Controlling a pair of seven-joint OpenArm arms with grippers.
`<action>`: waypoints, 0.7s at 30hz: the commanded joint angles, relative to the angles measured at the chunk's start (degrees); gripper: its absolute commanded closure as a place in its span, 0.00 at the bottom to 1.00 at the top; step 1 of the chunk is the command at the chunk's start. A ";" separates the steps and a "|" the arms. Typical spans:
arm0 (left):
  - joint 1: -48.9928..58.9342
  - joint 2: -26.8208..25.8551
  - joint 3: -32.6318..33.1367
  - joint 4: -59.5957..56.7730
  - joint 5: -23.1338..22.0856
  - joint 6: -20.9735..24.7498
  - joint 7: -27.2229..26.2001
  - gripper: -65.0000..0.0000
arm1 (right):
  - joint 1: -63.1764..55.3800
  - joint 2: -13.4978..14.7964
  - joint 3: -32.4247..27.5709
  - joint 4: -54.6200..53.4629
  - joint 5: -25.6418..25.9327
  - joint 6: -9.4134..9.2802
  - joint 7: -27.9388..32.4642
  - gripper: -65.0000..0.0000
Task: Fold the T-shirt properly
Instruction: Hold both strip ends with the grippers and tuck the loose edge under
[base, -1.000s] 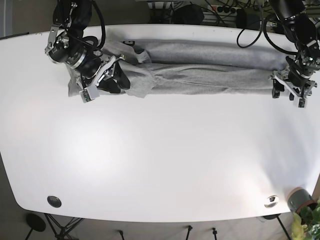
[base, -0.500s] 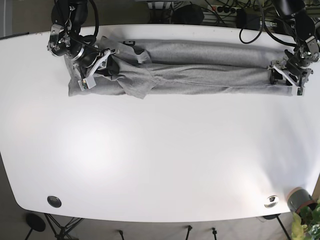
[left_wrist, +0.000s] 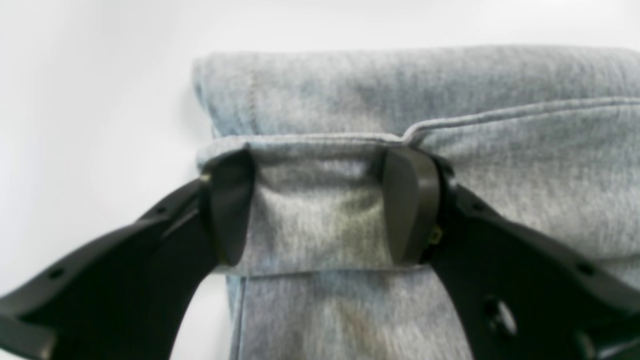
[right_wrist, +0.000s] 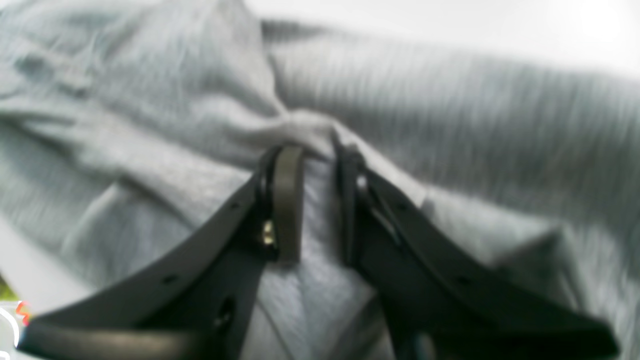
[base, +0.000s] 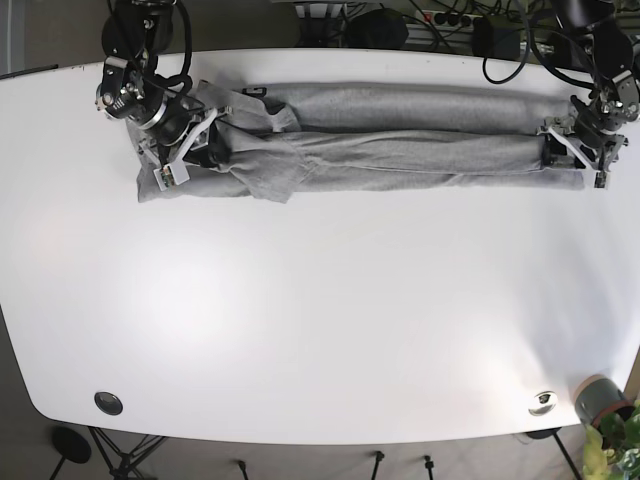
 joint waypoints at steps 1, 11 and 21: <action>-1.74 -0.85 1.27 -1.43 -0.14 -0.44 0.86 0.43 | 1.32 0.41 0.11 -1.28 -3.49 -1.11 -2.09 0.81; -9.92 -0.76 2.33 -12.60 -0.05 -0.26 -2.83 0.43 | 9.50 0.59 0.20 -3.12 -8.85 -1.11 -2.09 0.81; -19.50 -0.58 2.33 -18.93 6.28 -0.26 -3.10 0.43 | 21.63 2.61 0.11 -16.57 -11.14 -1.02 0.28 0.81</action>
